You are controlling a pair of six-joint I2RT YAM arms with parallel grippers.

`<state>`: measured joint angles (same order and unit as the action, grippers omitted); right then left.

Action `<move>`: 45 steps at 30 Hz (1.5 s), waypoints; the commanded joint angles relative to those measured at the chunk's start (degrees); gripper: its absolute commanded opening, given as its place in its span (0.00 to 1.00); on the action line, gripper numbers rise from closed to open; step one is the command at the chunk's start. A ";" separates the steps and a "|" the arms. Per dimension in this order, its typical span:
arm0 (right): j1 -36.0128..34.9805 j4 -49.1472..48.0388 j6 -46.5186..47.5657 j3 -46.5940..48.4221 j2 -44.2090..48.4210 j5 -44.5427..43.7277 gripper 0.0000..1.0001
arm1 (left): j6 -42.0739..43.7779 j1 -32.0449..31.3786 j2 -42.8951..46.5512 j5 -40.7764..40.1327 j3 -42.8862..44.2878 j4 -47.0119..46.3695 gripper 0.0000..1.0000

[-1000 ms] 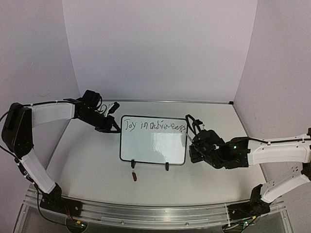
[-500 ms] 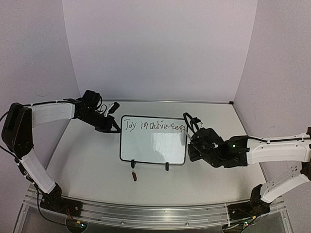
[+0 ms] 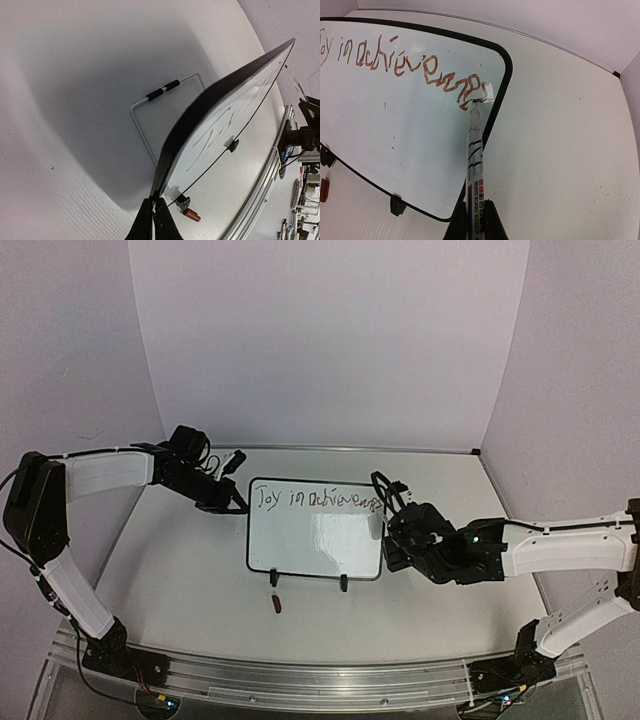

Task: Write a sentence on the whiteboard

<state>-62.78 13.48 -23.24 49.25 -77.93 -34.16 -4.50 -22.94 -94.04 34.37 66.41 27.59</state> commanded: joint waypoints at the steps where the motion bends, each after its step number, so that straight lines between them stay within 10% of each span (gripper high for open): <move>1: -0.28 -0.65 -0.87 1.27 -0.76 -1.88 0.00 | 0.00 -0.11 1.18 -0.96 2.43 0.10 0.03; 45: -0.31 2.38 -5.41 -1.70 0.54 2.21 0.00 | -0.07 -0.10 1.36 -0.91 2.47 0.09 0.03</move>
<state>-62.78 14.64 -27.75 47.86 -77.95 -31.98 -4.49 -22.94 -94.04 34.37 66.41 27.59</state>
